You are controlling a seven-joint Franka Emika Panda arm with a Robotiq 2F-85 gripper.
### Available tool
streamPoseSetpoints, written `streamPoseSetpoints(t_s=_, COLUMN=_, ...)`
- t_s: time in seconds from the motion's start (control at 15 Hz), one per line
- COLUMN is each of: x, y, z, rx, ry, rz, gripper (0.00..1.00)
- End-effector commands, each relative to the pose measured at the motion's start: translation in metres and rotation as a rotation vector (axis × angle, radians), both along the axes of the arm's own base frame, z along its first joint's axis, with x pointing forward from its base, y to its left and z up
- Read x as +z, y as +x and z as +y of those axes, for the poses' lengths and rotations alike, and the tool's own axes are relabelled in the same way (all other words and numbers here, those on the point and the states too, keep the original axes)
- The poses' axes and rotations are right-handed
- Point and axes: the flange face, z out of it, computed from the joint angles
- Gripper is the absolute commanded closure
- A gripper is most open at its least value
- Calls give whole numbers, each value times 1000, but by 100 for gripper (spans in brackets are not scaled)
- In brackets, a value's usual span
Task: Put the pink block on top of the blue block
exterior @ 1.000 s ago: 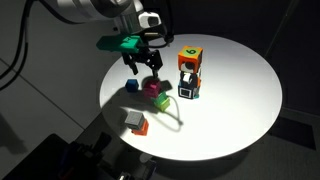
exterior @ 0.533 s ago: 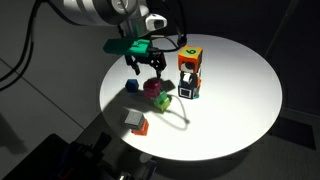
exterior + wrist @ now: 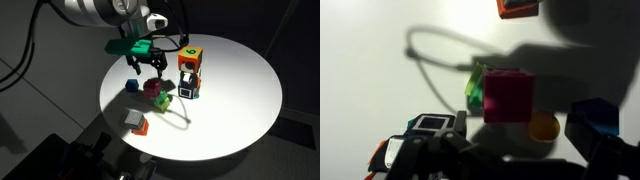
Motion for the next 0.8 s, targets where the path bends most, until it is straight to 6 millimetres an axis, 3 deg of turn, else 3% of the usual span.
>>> streamPoseSetpoints(t_s=0.0, x=-2, y=0, z=-1, rx=-6, ry=-2, rz=5, gripper=0)
streamPoseSetpoints(t_s=0.73, x=-41, y=3, z=-5, rx=1, ry=11, rz=-31, gripper=0)
